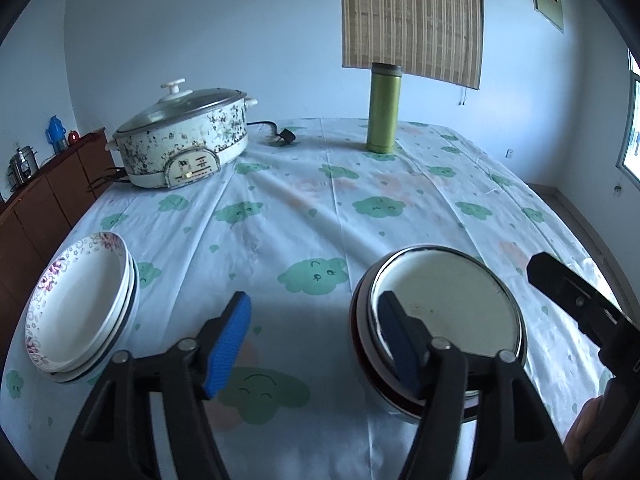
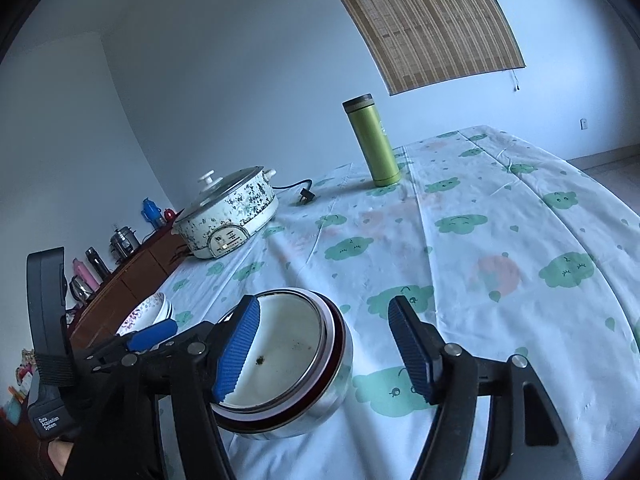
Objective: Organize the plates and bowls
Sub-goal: 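Grip the steel bowl rim with both grippers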
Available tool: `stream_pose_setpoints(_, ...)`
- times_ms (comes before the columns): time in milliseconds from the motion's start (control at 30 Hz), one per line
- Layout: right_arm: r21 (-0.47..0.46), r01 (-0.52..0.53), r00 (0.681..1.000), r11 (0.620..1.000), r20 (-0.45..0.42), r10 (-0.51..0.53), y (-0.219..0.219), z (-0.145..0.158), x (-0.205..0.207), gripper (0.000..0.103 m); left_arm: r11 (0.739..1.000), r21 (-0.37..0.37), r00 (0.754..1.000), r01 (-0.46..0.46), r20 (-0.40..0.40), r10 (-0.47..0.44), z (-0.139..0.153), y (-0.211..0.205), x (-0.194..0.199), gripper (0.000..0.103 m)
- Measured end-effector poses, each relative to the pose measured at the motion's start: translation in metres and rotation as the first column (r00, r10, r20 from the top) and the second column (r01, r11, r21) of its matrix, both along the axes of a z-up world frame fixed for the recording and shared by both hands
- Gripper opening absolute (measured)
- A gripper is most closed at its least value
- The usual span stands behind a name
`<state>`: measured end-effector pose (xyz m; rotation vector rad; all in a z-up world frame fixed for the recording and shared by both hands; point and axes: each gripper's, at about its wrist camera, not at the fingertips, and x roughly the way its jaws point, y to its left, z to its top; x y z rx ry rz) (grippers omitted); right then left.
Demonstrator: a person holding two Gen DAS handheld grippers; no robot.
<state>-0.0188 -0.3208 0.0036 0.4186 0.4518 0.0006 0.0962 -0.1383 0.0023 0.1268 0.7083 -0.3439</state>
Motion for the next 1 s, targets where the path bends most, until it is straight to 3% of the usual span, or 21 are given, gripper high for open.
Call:
stream_pose_setpoints(67, -0.007, -0.004, 1.000, 1.000, 0.001, 0.004, 0.001, 0.000, 0.000, 0.069, 1.000, -0.007, 1.000, 0.005, 0.008, -0.005, 0.001, 0.000, -0.001, 0.072)
stream_pose_setpoints(200, -0.021, -0.004, 1.000, 1.000, 0.003, 0.004, 0.003, 0.001, -0.001, 0.069, 1.000, -0.011, 1.000, 0.002, 0.030, -0.002, 0.002, 0.000, -0.001, 0.093)
stream_pose_setpoints(367, -0.066, 0.010, 1.000, 0.998, 0.028, -0.008, 0.009, 0.004, -0.006, 0.070, 1.000, -0.013, 0.997, -0.007, 0.074, 0.008, 0.007, 0.002, -0.003, 0.100)
stream_pose_setpoints(767, -0.069, 0.027, 0.999, 0.997, 0.046, -0.024, 0.007, 0.008, -0.010, 0.070, 1.000, -0.013, 0.999, -0.020, 0.047, 0.021, 0.003, 0.004, 0.000, 0.101)
stream_pose_setpoints(900, -0.080, 0.037, 0.998, 0.996, 0.052, -0.033, 0.006, 0.009, -0.011, 0.080, 1.000, -0.003, 0.999, -0.027, 0.034, 0.027, 0.002, 0.004, 0.001, 0.101)
stream_pose_setpoints(1000, -0.081, 0.045, 0.998, 0.996, 0.041, -0.042, 0.004, 0.010, -0.011, 0.081, 0.999, 0.002, 0.999, -0.039, 0.021, 0.039, 0.002, 0.005, 0.002, 0.101)
